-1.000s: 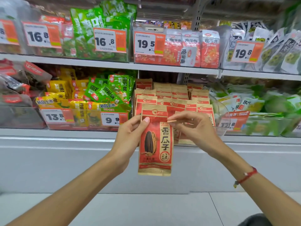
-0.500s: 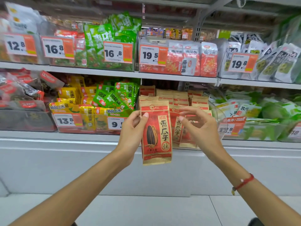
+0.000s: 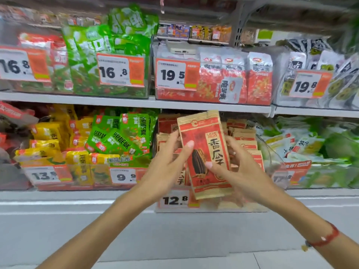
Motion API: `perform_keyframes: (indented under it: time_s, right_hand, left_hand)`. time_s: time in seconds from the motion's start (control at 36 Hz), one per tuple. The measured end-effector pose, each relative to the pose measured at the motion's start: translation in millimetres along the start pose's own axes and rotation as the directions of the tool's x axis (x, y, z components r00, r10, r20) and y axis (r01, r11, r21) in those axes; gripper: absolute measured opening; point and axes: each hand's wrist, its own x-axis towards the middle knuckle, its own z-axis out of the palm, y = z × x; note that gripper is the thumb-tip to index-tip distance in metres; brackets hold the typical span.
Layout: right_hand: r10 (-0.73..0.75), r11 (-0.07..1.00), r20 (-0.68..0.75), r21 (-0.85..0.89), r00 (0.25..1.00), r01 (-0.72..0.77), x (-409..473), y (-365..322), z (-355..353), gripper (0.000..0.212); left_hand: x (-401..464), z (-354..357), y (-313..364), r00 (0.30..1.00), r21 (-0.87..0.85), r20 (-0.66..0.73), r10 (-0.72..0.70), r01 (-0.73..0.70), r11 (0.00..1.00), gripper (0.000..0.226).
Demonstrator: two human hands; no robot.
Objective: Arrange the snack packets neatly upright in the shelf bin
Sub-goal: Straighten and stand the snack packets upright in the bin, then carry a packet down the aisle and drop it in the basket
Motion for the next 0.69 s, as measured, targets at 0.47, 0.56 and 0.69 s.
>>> perform_keyframes:
  time_s: [0.47,0.56,0.69]
  right_hand:
    - [0.363,0.932,0.144,-0.073,0.921,-0.356,32,-8,-67,0.041]
    - [0.401,0.898,0.153,-0.263,0.903,-0.354,27,-22,-88,0.051]
    - [0.462,0.675,0.16,-0.702,0.872,-0.228,11,-68,-134,0.055]
  left_hand:
    - [32,-12,37,0.936,0.829,0.182,-0.302,0.019,0.558,0.032]
    - [40,1,67,0.888,0.902,0.285,-0.36,-0.122,0.415,0.041]
    - [70,25,122,0.66,0.859,0.513,-0.549,-0.395,0.327,0.035]
